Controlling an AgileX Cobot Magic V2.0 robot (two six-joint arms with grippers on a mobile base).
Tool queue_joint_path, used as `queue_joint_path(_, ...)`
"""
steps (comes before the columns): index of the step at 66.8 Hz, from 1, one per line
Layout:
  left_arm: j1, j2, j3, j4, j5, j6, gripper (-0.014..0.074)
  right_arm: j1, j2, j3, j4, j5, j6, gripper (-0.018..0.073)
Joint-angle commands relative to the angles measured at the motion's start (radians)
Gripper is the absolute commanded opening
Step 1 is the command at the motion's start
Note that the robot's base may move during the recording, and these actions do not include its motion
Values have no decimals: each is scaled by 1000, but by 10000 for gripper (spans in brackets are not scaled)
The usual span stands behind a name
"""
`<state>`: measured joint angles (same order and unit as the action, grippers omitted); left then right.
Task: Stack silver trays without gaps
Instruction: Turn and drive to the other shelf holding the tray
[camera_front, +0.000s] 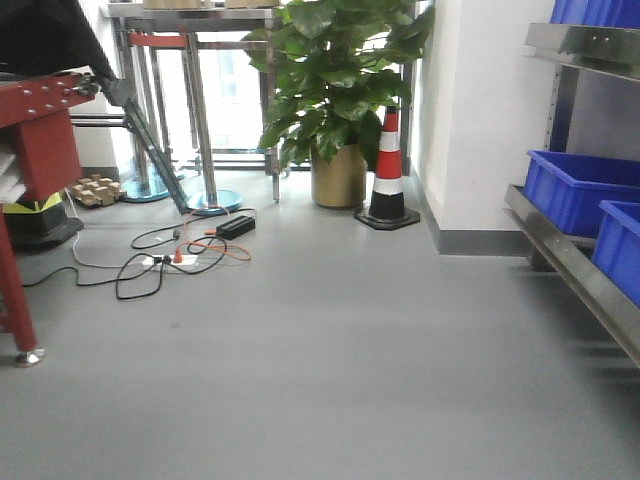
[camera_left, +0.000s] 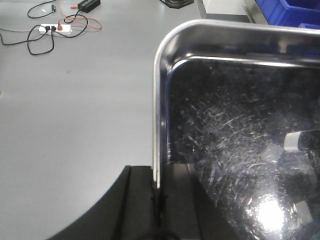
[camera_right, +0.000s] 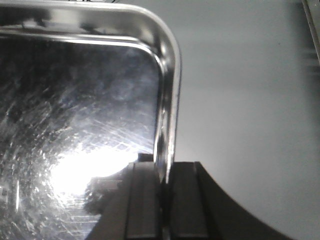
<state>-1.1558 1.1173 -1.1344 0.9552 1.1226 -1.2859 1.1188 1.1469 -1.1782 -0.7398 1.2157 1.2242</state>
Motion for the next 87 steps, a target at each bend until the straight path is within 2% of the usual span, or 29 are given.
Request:
queue_joint_path(1,-7,-3,-3,21,-41,-2,-16,7,-4,-5,-27,-76,-5,-6)
queue_joint_path(65,-7,-3,-3,21,-41,-2,-16,7,-4,-5,-27,-262,-5,-6)
queue_joint_path(87,-7,-3,-3,21,-41,-2,-16,7,-4,-5,-27,-268,-5,-6)
